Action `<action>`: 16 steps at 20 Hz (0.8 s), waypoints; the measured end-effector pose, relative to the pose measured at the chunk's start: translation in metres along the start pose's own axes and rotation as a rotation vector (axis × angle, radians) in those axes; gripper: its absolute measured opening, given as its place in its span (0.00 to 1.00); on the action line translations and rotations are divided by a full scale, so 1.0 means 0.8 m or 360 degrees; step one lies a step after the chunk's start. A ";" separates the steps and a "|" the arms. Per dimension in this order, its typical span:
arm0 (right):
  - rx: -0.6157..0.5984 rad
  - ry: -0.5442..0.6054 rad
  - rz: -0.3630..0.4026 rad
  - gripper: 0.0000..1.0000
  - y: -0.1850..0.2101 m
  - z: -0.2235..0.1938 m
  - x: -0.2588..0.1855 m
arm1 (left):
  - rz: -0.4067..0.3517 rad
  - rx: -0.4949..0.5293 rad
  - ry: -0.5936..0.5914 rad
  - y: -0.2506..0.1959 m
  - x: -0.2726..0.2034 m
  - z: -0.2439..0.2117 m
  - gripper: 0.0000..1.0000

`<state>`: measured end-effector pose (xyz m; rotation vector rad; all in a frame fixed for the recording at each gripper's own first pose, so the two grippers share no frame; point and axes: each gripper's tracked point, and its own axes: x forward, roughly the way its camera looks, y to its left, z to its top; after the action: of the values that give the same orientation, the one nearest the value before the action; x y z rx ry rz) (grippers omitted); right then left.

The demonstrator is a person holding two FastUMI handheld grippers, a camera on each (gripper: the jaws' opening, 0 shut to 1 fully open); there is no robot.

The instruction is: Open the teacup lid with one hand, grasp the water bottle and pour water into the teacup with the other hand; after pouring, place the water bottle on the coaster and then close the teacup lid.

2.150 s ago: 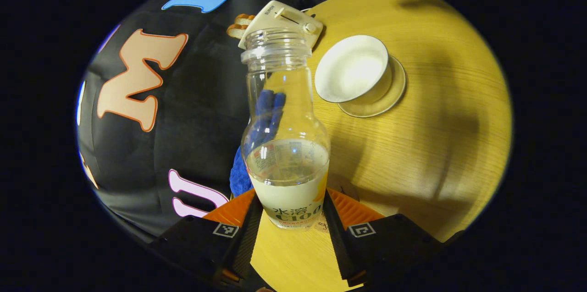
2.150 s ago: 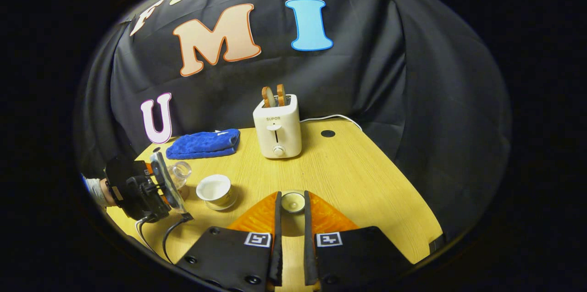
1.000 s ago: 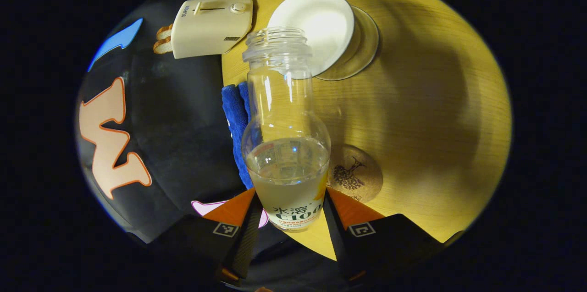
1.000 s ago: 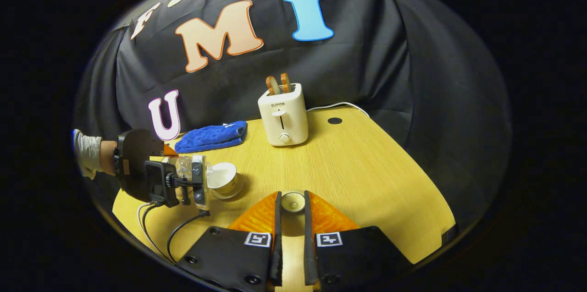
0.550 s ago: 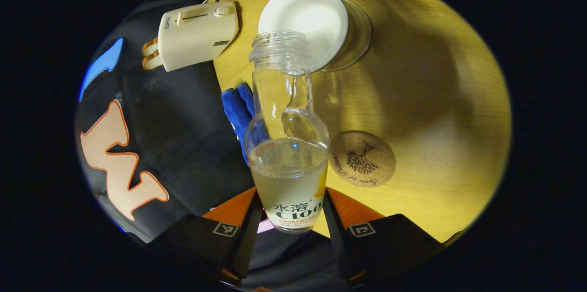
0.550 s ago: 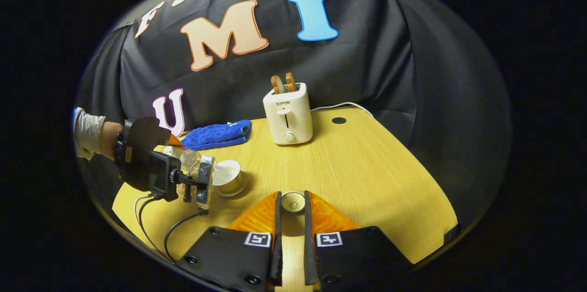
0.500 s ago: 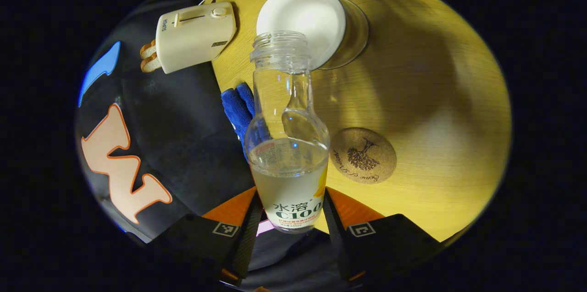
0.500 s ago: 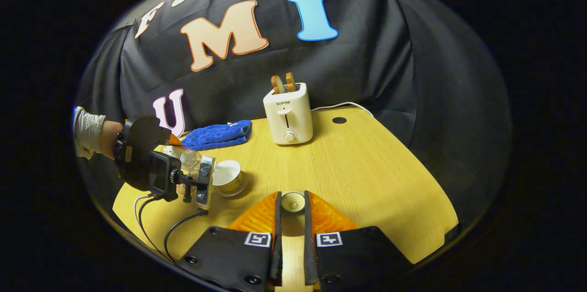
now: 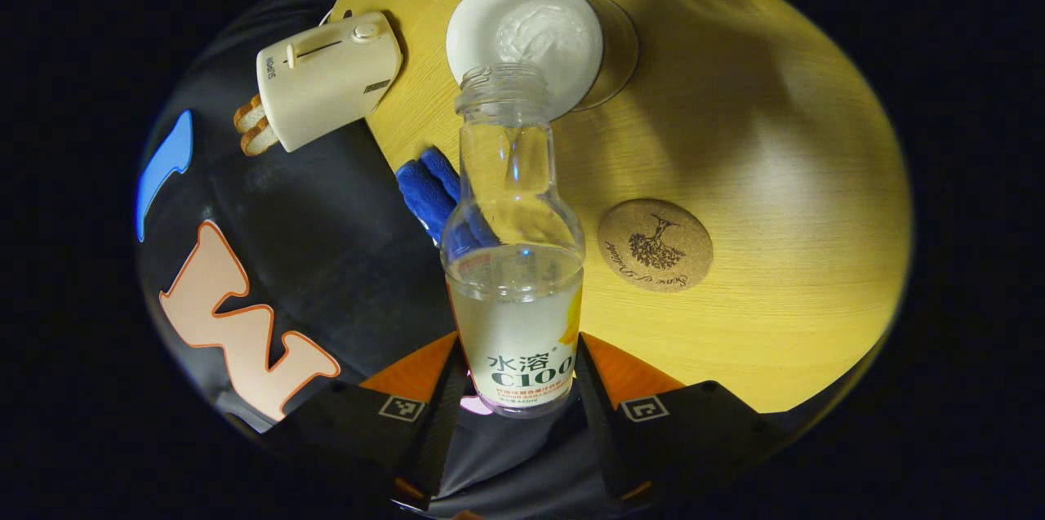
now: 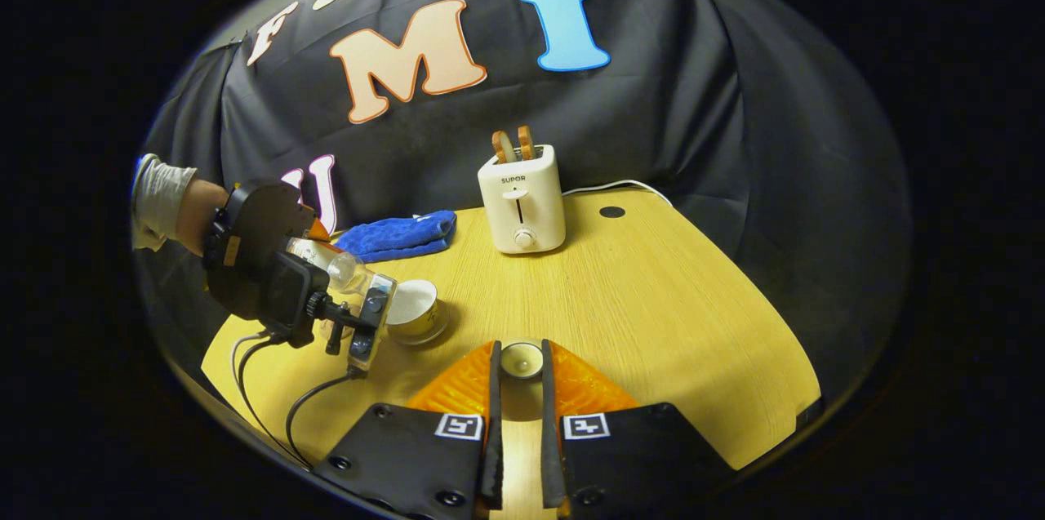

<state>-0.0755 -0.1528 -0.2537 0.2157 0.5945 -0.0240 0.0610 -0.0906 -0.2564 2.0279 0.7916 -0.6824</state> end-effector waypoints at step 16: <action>0.0021 0.0003 0.0021 0.22 0.002 -0.002 0.002 | 0.0031 0.0097 0.0039 0.024 -0.016 -0.008 0.69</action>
<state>-0.0746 -0.1506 -0.2553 0.2325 0.5947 -0.0150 0.0678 -0.0972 -0.2345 2.1001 0.7730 -0.6791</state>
